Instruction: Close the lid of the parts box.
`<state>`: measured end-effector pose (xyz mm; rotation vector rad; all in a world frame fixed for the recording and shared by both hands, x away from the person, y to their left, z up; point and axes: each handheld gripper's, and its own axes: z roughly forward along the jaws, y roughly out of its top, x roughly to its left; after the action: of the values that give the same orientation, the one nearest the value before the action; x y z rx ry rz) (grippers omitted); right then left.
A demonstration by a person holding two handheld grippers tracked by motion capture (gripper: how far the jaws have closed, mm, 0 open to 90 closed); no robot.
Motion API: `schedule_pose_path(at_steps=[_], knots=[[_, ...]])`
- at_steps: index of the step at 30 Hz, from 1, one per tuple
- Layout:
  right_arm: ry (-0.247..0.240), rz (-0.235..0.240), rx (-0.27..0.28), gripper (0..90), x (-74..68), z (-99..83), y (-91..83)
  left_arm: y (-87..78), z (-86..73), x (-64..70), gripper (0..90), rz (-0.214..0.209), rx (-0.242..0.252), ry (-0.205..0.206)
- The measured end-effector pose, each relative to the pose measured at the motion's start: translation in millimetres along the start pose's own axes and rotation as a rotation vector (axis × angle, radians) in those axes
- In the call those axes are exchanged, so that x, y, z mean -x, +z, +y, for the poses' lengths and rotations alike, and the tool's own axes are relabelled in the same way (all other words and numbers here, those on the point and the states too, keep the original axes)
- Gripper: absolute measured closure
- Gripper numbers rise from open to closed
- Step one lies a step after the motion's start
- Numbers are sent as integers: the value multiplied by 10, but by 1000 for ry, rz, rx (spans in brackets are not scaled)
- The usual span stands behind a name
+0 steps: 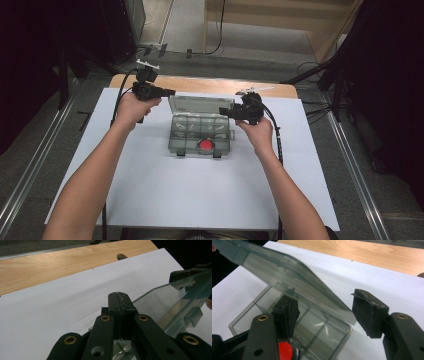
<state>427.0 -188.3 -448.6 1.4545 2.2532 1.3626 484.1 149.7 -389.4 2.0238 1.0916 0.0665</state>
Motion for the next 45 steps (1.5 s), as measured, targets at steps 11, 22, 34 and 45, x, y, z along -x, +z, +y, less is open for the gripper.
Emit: schedule_pose_path(at_steps=[11, 22, 34, 45], knots=[[8, -9, -6, 368, 4, -68, -102, 34, -5, 18, 896, -14, -15, 7], [1, -1, -58, 565, 48, -148, -278, 10, -1, 22, 895, -35, -7, 1], [32, 22, -101, 900, 153, -96, -366, -78, -19, 43, 895, -56, 22, -14], [49, 31, -102, 900, 211, 55, -361, -84, -40, 136, 895, -56, 19, 4]])
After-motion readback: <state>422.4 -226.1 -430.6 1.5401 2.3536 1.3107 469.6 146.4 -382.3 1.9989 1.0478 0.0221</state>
